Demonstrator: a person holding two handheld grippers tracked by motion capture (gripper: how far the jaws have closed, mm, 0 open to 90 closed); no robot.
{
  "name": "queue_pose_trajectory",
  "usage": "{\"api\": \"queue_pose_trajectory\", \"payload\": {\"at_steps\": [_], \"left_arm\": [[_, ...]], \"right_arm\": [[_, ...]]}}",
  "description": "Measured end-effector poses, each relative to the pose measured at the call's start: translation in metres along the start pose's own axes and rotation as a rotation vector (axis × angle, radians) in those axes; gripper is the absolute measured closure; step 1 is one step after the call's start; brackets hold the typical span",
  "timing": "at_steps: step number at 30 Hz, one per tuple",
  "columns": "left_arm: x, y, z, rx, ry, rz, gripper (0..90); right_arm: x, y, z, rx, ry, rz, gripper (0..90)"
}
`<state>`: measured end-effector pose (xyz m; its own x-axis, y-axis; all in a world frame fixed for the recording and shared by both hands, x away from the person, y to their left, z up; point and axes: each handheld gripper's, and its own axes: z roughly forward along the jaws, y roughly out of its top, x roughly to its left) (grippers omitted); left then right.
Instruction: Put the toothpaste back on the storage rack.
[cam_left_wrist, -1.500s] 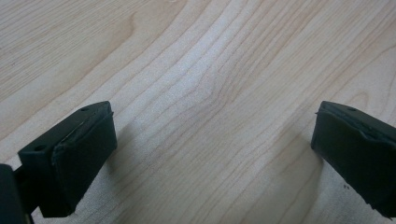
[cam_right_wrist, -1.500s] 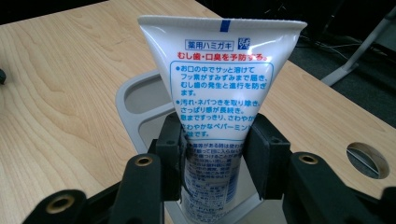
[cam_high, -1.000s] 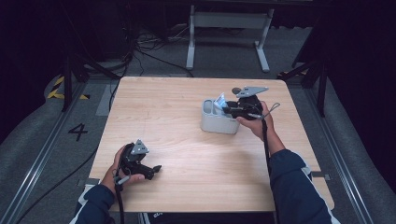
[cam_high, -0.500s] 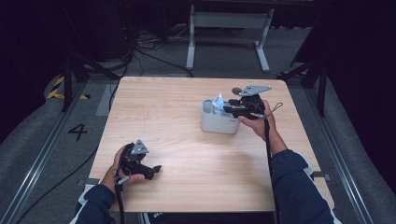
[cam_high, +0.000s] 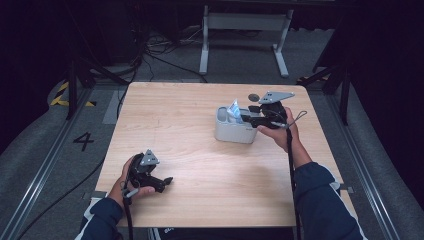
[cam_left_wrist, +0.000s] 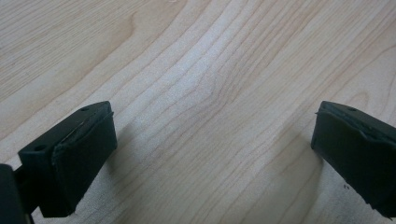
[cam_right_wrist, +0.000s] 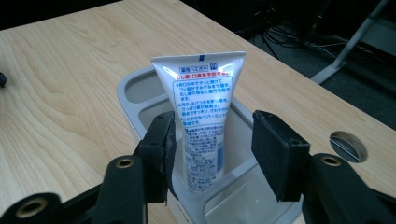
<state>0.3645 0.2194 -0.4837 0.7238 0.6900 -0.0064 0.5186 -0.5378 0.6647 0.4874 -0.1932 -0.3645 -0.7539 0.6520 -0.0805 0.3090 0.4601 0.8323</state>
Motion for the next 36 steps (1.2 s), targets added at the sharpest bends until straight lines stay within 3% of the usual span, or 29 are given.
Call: {"api": "queue_pose_trajectory", "payload": {"at_steps": [11, 18, 36], "left_arm": [[0.000, 0.000, 0.000, 0.003, 0.001, -0.003, 0.6], [0.000, 0.000, 0.000, 0.000, 0.000, 0.000, 0.5], [0.000, 0.000, 0.000, -0.001, 0.000, 0.000, 0.5]], "right_arm": [[0.001, -0.002, -0.020, 0.023, -0.041, -0.027, 42.9], [0.007, -0.004, -0.032, 0.061, -0.061, -0.076, 37.8], [0.017, -0.014, -0.057, 0.089, -0.099, -0.124, 34.6]]}}
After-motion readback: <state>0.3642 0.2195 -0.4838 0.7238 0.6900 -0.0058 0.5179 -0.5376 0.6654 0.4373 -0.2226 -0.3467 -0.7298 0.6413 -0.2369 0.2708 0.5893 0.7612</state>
